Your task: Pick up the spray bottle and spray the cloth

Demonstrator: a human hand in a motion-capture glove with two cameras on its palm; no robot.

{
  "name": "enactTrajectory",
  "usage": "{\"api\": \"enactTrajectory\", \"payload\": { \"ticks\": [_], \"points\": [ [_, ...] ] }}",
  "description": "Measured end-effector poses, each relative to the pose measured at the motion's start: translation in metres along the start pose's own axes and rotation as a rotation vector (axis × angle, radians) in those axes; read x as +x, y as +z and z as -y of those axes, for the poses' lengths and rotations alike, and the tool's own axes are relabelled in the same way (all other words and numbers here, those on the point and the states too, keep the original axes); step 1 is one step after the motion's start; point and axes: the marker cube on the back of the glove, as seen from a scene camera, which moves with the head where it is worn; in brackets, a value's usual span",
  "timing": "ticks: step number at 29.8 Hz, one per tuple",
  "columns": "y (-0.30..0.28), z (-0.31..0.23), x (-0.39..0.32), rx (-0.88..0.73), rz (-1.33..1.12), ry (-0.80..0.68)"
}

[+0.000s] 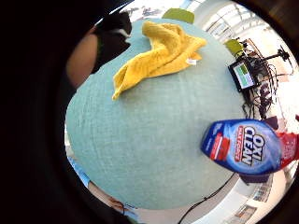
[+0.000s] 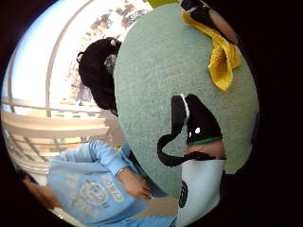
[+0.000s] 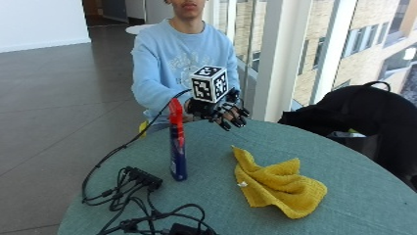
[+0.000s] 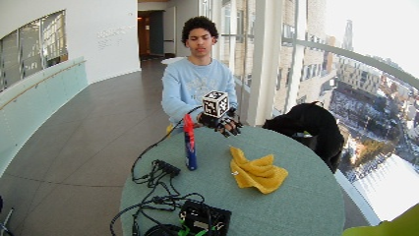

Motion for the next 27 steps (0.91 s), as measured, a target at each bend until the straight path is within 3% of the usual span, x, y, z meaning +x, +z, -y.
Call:
{"api": "enactTrajectory", "payload": {
  "ticks": [11,27],
  "points": [
    [-0.038,-0.070,0.000,0.208,0.335,0.039],
    [-0.049,-0.144,0.064,0.462,0.740,0.167]
  ]
}}
